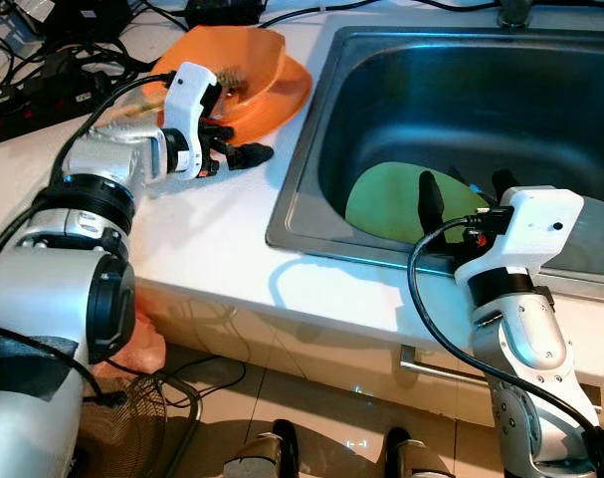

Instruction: Kitchen organization

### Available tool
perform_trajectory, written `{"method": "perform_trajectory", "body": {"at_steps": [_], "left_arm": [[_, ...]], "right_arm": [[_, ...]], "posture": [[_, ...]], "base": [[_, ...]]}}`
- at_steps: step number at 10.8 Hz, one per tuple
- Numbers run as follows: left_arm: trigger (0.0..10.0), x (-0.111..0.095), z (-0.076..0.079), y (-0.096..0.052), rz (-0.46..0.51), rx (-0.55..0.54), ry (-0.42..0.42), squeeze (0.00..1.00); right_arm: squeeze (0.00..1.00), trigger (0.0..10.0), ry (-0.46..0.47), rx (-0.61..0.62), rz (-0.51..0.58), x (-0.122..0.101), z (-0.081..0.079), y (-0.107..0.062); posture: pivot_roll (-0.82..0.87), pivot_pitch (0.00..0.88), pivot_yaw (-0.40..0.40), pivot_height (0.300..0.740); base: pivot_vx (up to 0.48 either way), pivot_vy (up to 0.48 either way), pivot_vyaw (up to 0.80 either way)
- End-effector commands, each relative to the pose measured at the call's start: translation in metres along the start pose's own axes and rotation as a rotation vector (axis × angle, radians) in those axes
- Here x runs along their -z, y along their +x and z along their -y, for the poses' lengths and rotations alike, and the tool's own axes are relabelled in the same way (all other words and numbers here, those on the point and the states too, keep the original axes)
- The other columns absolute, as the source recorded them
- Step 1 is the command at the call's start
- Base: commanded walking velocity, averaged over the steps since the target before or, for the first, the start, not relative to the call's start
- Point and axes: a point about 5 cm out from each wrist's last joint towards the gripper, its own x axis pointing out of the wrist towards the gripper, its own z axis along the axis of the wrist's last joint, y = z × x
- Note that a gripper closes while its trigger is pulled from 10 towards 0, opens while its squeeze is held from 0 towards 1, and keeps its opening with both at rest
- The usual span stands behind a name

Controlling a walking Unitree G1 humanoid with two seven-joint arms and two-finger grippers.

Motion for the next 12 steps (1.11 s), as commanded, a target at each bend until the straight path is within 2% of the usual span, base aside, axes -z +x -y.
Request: {"method": "perform_trajectory", "body": {"at_steps": [1, 5, 8, 12], "left_arm": [[10.0, 0.035, 0.007, 0.007, -0.168, 0.086, -0.072, 0.0], [10.0, 0.03, 0.013, 0.004, -0.232, 0.206, -0.033, 0.0], [10.0, 0.036, 0.011, -0.004, -0.284, 0.265, -0.025, 0.0], [10.0, 0.052, -0.001, -0.024, -0.328, 0.296, -0.095, 0.0]], "right_arm": [[0.0, 10.0, 0.013, 0.049, -0.29, 0.054, 0.007, -0.012], [0.0, 10.0, 0.013, 0.051, -0.289, 0.055, 0.007, -0.011], [0.0, 10.0, 0.012, 0.05, -0.285, 0.056, 0.007, -0.009], [0.0, 10.0, 0.019, 0.031, -0.271, 0.056, 0.003, -0.001]], "posture": [[-0.02, 0.283, 0.217, 0.74], [-0.02, 0.273, 0.218, 0.74], [-0.01, 0.26, 0.219, 0.74], [0.02, 0.238, 0.206, 0.74]], "base": [[0.0, 0.0, 0.0], [0.0, 0.0, 0.0], [0.0, 0.0, 0.0], [0.0, 0.0, 0.0]]}}
